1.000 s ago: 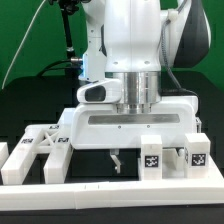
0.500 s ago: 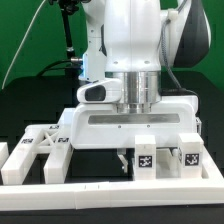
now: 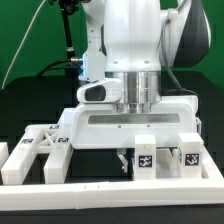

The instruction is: Assemble chair

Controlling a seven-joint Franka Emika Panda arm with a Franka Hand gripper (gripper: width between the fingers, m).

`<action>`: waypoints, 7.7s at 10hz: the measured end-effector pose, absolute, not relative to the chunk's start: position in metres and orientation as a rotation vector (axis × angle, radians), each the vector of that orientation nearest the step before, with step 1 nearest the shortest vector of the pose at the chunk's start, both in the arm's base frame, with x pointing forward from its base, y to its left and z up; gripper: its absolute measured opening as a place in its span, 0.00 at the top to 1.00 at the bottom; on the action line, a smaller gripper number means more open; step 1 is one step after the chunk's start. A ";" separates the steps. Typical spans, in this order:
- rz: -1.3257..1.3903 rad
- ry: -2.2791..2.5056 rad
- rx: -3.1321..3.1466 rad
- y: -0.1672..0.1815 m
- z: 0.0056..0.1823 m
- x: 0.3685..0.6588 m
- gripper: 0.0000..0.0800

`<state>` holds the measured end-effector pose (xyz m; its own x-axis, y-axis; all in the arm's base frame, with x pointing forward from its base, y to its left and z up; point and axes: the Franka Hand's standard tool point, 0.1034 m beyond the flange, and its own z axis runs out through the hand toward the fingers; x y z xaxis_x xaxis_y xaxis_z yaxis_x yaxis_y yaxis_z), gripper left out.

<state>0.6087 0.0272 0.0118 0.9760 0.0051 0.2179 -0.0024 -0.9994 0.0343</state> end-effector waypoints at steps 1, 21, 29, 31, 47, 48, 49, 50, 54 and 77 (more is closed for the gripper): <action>0.332 0.077 3.082 0.008 0.019 0.601 0.96; -1.633 -0.031 2.667 -0.032 0.068 0.519 0.96; -1.738 -0.157 2.553 -0.037 0.047 0.498 0.96; -1.746 -0.156 2.547 -0.036 0.045 0.496 0.96; -1.747 -0.141 2.558 -0.035 0.039 0.496 0.19; -1.747 -0.141 2.558 -0.035 0.039 0.496 0.19; -1.747 -0.141 2.558 -0.035 0.039 0.496 0.19; -1.747 -0.142 2.559 -0.035 0.039 0.496 0.19; -1.731 -0.156 2.572 -0.039 0.042 0.500 0.19; -0.139 -0.224 3.146 -0.104 0.096 0.579 0.19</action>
Offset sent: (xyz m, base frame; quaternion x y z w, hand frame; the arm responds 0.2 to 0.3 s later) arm -0.0567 -0.0717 0.0799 0.0148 -0.1305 -0.0382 0.9906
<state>0.5788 -0.1035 0.0958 0.9860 -0.1409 -0.0891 -0.1423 -0.9898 -0.0096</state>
